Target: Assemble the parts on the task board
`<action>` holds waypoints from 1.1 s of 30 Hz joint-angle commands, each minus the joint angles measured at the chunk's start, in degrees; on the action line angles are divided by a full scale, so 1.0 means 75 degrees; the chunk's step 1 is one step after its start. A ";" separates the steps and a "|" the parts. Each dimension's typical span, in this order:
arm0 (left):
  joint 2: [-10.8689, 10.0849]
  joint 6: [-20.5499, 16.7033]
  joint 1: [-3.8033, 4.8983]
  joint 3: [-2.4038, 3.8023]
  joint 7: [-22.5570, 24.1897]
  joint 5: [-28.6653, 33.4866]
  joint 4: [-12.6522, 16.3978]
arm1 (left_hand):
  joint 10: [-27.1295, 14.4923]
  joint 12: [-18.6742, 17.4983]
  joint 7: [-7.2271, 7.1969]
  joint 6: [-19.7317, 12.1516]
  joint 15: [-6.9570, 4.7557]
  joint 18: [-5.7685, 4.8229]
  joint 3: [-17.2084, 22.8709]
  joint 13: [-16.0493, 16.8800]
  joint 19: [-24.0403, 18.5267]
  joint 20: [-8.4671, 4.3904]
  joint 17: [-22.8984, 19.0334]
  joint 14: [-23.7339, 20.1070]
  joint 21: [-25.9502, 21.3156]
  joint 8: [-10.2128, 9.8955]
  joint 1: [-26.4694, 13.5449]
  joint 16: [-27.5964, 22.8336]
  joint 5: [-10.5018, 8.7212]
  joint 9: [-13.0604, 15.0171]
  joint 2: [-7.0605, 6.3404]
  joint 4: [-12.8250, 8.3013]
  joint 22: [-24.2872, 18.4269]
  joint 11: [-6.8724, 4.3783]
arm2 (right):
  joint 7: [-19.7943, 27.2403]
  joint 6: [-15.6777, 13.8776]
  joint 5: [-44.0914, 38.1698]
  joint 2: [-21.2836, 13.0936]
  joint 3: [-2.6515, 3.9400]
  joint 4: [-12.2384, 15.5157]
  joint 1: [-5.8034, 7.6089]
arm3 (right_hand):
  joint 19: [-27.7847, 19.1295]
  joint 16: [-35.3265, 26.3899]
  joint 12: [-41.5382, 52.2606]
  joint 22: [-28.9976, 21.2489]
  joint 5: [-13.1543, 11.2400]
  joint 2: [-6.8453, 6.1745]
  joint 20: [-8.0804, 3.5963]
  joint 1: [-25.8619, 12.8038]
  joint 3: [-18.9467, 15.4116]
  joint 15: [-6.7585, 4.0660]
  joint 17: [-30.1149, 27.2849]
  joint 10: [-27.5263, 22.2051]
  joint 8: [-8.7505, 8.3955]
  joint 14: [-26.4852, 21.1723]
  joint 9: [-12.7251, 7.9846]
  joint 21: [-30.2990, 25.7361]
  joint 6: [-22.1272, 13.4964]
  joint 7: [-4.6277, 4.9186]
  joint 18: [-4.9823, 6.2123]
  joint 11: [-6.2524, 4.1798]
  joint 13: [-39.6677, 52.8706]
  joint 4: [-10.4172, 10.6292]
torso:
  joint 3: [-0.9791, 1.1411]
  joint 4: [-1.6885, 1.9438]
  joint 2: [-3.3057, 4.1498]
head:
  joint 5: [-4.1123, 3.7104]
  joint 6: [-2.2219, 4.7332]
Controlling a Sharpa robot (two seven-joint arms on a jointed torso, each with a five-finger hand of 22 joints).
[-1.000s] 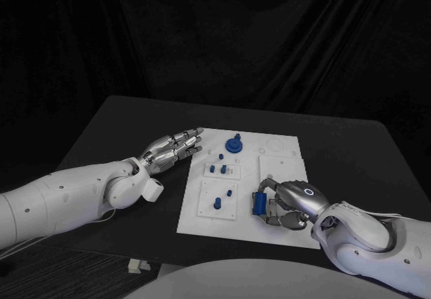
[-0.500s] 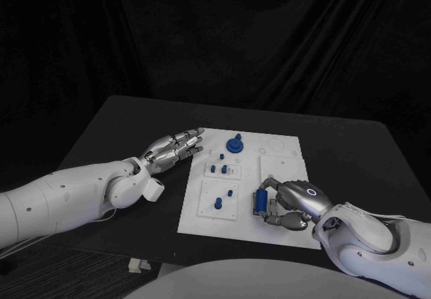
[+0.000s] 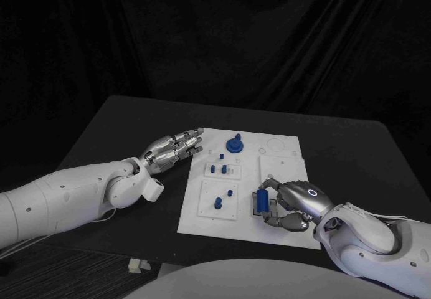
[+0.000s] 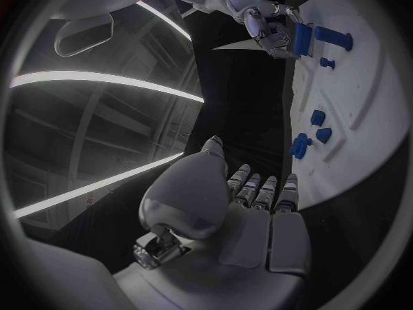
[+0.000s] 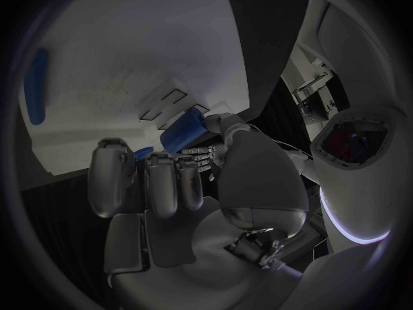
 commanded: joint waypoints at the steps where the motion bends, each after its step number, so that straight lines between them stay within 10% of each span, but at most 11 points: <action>1: 0.0017 0.0104 -0.0012 0.0008 0.0068 0.0042 0.0003 | -0.0017 0.0047 0.0052 0.0006 0.0056 0.0033 0.0029 0.0013 -0.0004 0.0060 -0.0009 0.0024 0.0027 0.0051 0.0042 -0.0028 0.0018 0.0009 0.0028 0.0010 0.0010 0.0059 | -0.0005 0.0218 -0.0052 -0.0022 0.0001 0.0032 -0.0025 | 0.0002 -0.0021 0.0020 0.1459 0.0076 -0.0186 -0.0056 0.0069 0.0810 -0.0042 0.1119 0.0793 -0.0162 0.0570 0.2558 -0.0029 0.0322 -0.0418 0.0116 -0.0042 0.2008 0.0684 | 0.0000 0.0001 -0.0002 | -0.0008 -0.0002; 15: 0.0026 0.0127 -0.0017 0.0008 0.0053 0.0042 -0.0005 | -0.0015 0.0051 0.0046 -0.0001 0.0061 0.0034 0.0034 0.0014 -0.0002 0.0068 -0.0009 0.0024 0.0029 0.0049 0.0035 -0.0028 0.0018 0.0007 0.0027 0.0015 0.0012 0.0080 | -0.0154 0.0654 -0.0052 0.0026 0.0001 0.0009 -0.0047 | 0.0003 -0.0045 0.0018 0.1458 -0.0265 -0.0249 -0.0041 0.0059 0.0937 -0.0020 0.1070 0.0791 -0.0946 0.0559 0.2063 -0.0024 0.0143 -0.0376 0.0115 -0.0012 0.2006 0.0695 | 0.0000 0.0004 -0.0001 | 0.0004 -0.0002; 28: 0.0034 0.0146 -0.0019 0.0008 0.0034 0.0042 -0.0014 | -0.0015 0.0048 0.0046 -0.0006 0.0064 0.0035 0.0039 0.0013 -0.0001 0.0072 -0.0009 0.0024 0.0029 0.0048 0.0033 -0.0028 0.0019 0.0006 0.0028 0.0015 0.0013 0.0090 | -0.0314 0.0795 -0.0052 0.0061 0.0001 -0.0011 -0.0064 | 0.0001 -0.0052 0.0013 0.1455 -0.1381 -0.0207 0.0016 -0.0064 0.0775 0.0040 0.1058 0.0785 -0.1501 0.0559 0.1595 -0.0034 0.0564 -0.0314 0.0117 0.0056 0.1998 0.0704 | 0.0000 -0.0001 -0.0001 | 0.0007 -0.0002; 30: 0.0035 0.0148 -0.0020 0.0008 0.0031 0.0042 -0.0019 | -0.0015 0.0048 0.0046 -0.0006 0.0064 0.0035 0.0039 0.0013 -0.0001 0.0072 -0.0009 0.0024 0.0029 0.0048 0.0033 -0.0028 0.0019 0.0006 0.0028 0.0015 0.0013 0.0090 | -0.0337 0.0802 -0.0052 0.0059 0.0001 -0.0013 -0.0066 | 0.0000 -0.0054 0.0013 0.1454 -0.2032 -0.0184 0.0021 -0.0084 0.0679 0.0046 0.1053 0.0785 -0.1591 0.0557 0.1521 -0.0037 0.0614 -0.0311 0.0117 0.0062 0.1998 0.0708 | -0.0002 -0.0004 -0.0002 | 0.0013 -0.0002; 33: 0.0036 0.0150 -0.0022 0.0008 0.0029 0.0042 -0.0025 | -0.0015 0.0048 0.0046 -0.0006 0.0064 0.0035 0.0039 0.0013 -0.0001 0.0072 -0.0009 0.0024 0.0029 0.0048 0.0033 -0.0028 0.0019 0.0006 0.0028 0.0015 0.0013 0.0090 | -0.0373 0.0817 -0.0052 0.0055 0.0001 -0.0016 -0.0069 | -0.0012 -0.0070 -0.0096 0.1446 -0.3856 -0.0160 0.0048 0.0059 0.0406 0.0078 0.1018 0.0659 -0.1935 0.0548 0.1293 -0.0064 0.0384 -0.0269 0.0122 0.0103 0.1836 0.0616 | 0.0001 0.0001 -0.0002 | 0.0009 -0.0002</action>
